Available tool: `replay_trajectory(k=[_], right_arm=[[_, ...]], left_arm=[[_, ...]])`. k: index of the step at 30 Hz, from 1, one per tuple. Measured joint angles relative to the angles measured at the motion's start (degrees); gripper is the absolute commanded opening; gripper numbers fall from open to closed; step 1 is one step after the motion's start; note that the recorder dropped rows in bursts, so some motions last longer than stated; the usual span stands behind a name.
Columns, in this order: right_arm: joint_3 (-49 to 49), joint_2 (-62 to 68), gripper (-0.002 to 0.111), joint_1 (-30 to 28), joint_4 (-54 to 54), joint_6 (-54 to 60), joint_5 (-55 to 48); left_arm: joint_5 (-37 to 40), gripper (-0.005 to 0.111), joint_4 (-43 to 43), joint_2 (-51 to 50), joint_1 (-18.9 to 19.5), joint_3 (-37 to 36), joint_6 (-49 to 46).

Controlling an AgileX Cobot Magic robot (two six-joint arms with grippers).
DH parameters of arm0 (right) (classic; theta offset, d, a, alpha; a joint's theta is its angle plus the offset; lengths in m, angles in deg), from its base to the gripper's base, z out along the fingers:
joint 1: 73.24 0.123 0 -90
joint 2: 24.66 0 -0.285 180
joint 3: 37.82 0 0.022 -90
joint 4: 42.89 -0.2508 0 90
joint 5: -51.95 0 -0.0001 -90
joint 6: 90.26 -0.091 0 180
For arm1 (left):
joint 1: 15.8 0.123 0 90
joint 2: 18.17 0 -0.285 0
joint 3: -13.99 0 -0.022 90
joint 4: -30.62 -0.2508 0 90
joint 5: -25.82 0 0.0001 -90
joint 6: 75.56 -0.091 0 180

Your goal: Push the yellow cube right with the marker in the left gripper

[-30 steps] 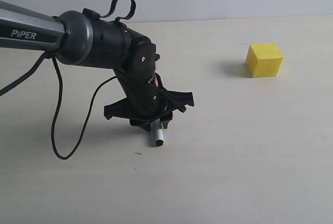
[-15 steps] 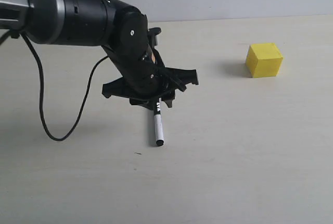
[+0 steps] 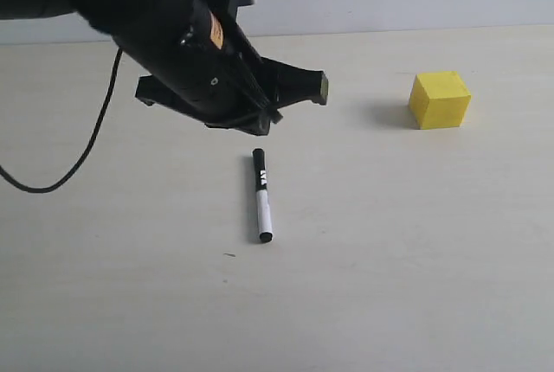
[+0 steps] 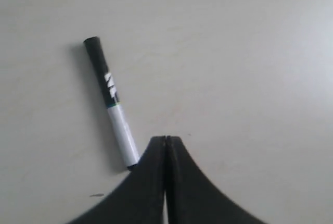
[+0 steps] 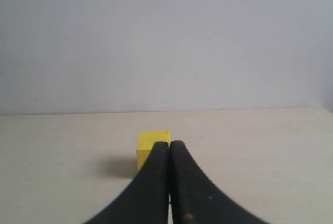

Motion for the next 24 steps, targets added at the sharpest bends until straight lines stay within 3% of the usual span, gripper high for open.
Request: replay_trajectory(k=[7, 12, 17, 24], right_arm=[[0.00, 0.00, 0.000, 0.00, 0.00, 0.00, 0.00], [0.00, 0.00, 0.000, 0.00, 0.00, 0.00, 0.00], [0.00, 0.00, 0.000, 0.00, 0.00, 0.00, 0.00], [0.00, 0.00, 0.000, 0.00, 0.00, 0.00, 0.00]], left_arm=[[-24.06, 0.000, -14.85, 15.84, -10.19, -18.20, 12.33], [-41.37, 0.000, -18.31, 26.47, -13.11, -31.52, 16.49], [-43.81, 0.000, -18.90, 33.39, -13.23, -38.54, 17.67], [-43.91, 0.000, -18.90, 35.52, -13.23, -41.09, 17.81]])
